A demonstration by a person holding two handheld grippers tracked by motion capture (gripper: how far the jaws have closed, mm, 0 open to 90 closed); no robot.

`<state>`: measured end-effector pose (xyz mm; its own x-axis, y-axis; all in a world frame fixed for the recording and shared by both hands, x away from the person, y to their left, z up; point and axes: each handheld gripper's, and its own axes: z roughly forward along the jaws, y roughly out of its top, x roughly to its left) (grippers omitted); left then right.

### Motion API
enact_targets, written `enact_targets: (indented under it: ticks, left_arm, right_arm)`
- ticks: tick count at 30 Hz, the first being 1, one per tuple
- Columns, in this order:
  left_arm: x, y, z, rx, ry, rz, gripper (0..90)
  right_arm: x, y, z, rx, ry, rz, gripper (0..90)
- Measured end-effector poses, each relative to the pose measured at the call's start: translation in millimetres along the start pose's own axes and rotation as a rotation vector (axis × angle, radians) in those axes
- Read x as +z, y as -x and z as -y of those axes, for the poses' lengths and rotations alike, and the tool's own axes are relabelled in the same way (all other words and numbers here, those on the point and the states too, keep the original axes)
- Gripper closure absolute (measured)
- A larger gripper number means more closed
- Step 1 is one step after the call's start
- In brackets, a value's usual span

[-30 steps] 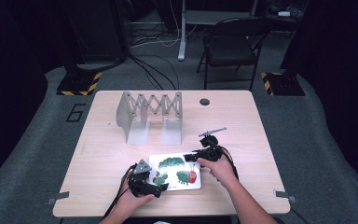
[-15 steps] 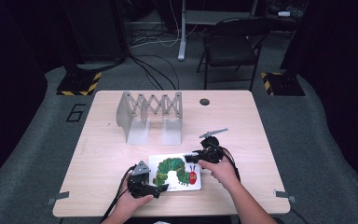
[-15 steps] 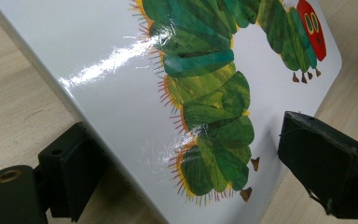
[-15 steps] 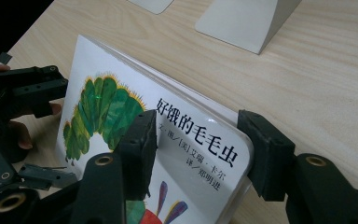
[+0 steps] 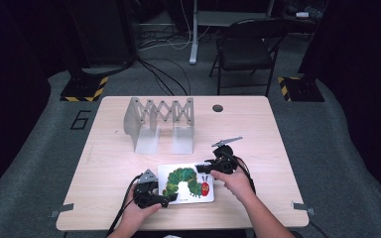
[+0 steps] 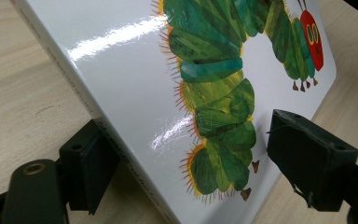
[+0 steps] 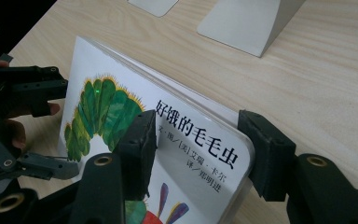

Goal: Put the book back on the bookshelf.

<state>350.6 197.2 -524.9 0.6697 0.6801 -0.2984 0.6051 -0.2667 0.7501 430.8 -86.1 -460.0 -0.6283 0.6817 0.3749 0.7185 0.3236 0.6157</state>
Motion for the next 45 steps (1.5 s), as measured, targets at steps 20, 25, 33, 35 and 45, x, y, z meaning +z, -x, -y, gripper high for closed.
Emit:
enact_targets:
  ticks: [20, 25, 33, 35, 45]
  left_arm:
    - [-22.1, -6.4, -12.9, 0.006, 0.013, -0.056, 38.9]
    - [-28.5, -7.0, -16.2, 0.015, 0.019, -0.072, 42.7]
    - [-34.1, -6.3, -18.4, 0.046, 0.04, -0.098, 46.9]
    - [-37.1, -5.2, -20.5, 0.077, 0.034, -0.112, 47.4]
    - [-42.4, -2.5, -20.9, 0.137, 0.057, -0.166, 50.2]
  right_arm:
    - [-8.7, -14.6, -7.1, -0.048, 0.041, 0.001, 50.3]
    - [-11.9, -19.7, -9.2, -0.073, 0.059, 0.003, 49.9]
    - [-16.1, -27.8, -11.5, -0.096, 0.07, 0.01, 48.8]
    - [-17.4, -30.0, -12.0, -0.095, 0.073, 0.011, 48.3]
    - [-19.7, -34.4, -13.1, -0.115, 0.075, -0.008, 45.8]
